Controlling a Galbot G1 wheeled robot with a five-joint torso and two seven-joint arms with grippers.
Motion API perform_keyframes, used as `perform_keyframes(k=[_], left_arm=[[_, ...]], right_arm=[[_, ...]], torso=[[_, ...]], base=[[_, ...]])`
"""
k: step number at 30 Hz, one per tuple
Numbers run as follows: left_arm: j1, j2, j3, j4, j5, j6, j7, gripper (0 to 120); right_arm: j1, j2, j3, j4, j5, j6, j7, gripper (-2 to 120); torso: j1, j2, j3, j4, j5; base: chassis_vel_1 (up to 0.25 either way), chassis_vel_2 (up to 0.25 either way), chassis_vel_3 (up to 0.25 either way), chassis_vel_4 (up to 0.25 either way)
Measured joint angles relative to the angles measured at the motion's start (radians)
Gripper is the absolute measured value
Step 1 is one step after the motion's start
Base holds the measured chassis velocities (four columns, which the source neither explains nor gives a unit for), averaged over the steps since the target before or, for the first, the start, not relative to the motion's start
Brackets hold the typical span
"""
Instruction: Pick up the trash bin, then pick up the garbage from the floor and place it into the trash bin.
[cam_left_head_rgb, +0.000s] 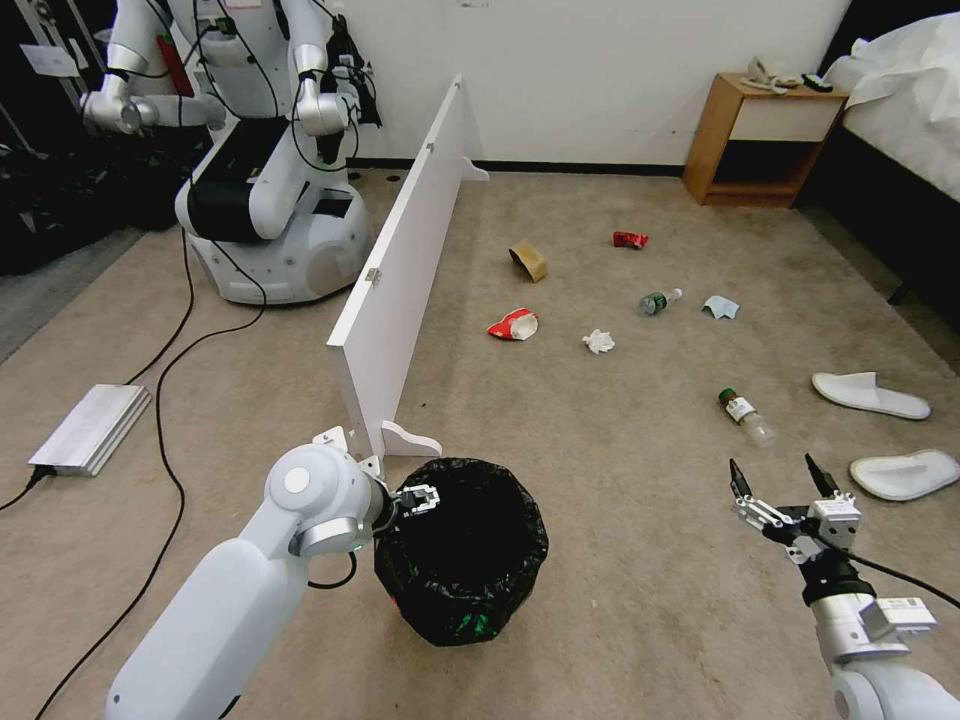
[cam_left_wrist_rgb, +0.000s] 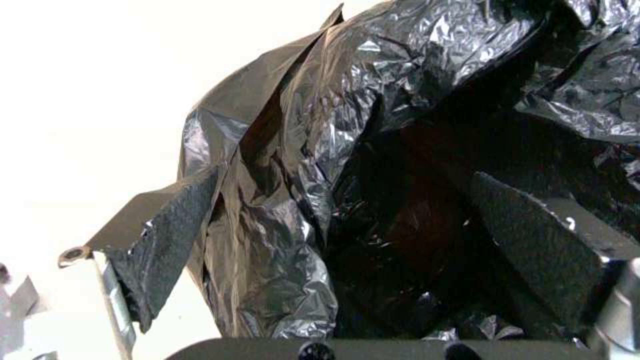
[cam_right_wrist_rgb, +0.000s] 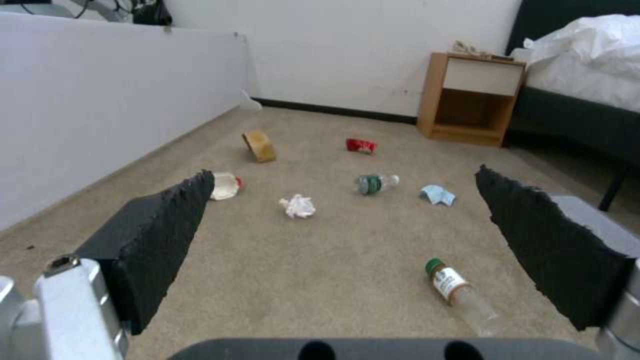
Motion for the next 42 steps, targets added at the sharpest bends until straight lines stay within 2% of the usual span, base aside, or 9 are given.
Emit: perform_keyframes(k=[28,31,33,34,36,37,39,40,42], left_arm=[[0.005,-0.052,-0.007,0.130,0.113,0.024,0.073,98],[0.005,-0.056,-0.006,0.138,0.120,0.026,0.077,91],[0.004,-0.064,-0.004,0.148,0.126,0.028,0.079,81],[0.004,-0.064,-0.004,0.148,0.126,0.028,0.079,81],[0.004,-0.069,-0.003,0.152,0.131,0.028,0.080,70],[0.004,-0.069,-0.003,0.152,0.131,0.028,0.080,70],[0.003,-0.072,0.001,0.153,0.136,0.028,0.085,58],[0.003,-0.072,0.001,0.153,0.136,0.028,0.085,58],[0.003,-0.075,0.003,0.155,0.142,0.028,0.088,50]], right_arm=[[0.030,0.005,-0.017,-0.037,-0.002,0.002,0.002,100],[0.035,0.006,-0.021,-0.041,-0.002,0.002,0.003,100],[0.041,0.006,-0.025,-0.046,-0.002,0.002,0.005,100],[0.041,0.006,-0.025,-0.046,-0.002,0.002,0.005,100],[0.045,0.005,-0.026,-0.049,0.000,0.002,0.006,100],[0.045,0.005,-0.026,-0.049,0.000,0.002,0.006,100],[0.048,0.004,-0.026,-0.052,0.002,0.002,0.007,100],[0.048,0.004,-0.026,-0.052,0.002,0.002,0.007,100],[0.050,0.004,-0.026,-0.053,0.003,0.002,0.007,100]], torso=[[0.000,0.000,0.000,0.0000,0.0000],[0.000,0.000,0.000,0.0000,0.0000],[0.000,0.000,0.000,0.0003,0.0003],[0.000,0.000,0.000,0.0003,0.0003],[0.000,0.000,0.000,0.0004,0.0004],[0.000,0.000,0.000,0.0004,0.0004],[0.000,0.000,0.000,0.0004,0.0005],[0.000,0.000,0.000,0.0004,0.0005],[0.000,0.000,0.000,0.0003,0.0006]], base=[[0.000,0.000,0.000,0.000],[0.000,0.000,0.000,0.000],[0.000,0.000,0.000,0.000],[0.000,0.000,0.000,0.000],[0.000,0.000,0.000,0.000],[0.000,0.000,0.000,0.000],[0.000,0.000,0.000,0.000],[0.000,0.000,0.000,0.000],[0.000,0.000,0.000,0.000]])
